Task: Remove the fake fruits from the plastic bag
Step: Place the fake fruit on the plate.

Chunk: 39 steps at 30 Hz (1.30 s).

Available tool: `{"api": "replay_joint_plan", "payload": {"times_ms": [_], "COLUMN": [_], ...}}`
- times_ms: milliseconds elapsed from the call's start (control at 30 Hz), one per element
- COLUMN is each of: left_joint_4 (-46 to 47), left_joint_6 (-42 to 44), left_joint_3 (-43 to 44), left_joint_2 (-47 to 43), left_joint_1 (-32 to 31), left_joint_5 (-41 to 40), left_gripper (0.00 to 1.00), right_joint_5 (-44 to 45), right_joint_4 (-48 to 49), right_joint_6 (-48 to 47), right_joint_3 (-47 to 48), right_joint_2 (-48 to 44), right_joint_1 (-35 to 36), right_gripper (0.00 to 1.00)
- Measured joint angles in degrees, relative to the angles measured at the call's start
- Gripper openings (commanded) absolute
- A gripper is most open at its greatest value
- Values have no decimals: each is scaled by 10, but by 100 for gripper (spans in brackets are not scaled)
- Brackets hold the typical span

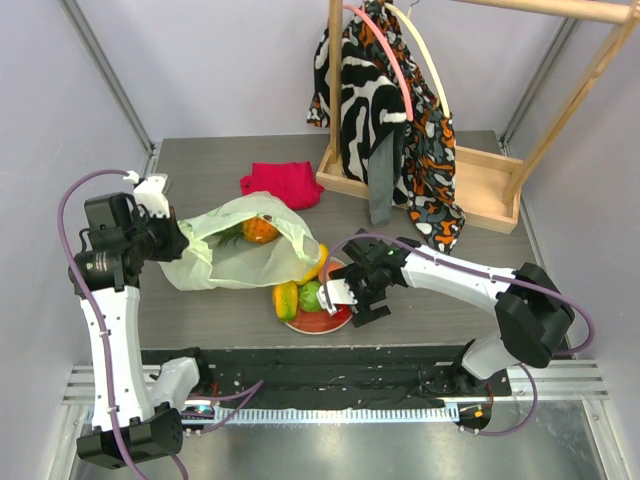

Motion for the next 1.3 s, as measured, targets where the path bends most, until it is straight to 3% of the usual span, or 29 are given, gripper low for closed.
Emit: {"api": "replay_joint_plan", "payload": {"times_ms": [267,433,667,1200,1300], "left_joint_4": [0,2,4,5,5], "left_joint_6": [-3,-4,-5,-14,-14], "left_joint_3": [0,0,-2,-12,-12], "left_joint_2": [1,2,2,2,2], "left_joint_1": [0,1,3,7,7], "left_joint_5": [12,14,15,18,18], "left_gripper": [0,0,0,0,0], "right_joint_5": [-1,0,22,35,39], "right_joint_4": [1,1,23,59,70], "right_joint_6": [9,18,30,12,4], "right_joint_3": [-4,-4,-4,-10,-22], "right_joint_2": [0,-1,0,-1,-3], "right_joint_1": [0,0,0,30,33], "right_gripper": [95,76,64,60,66]}}
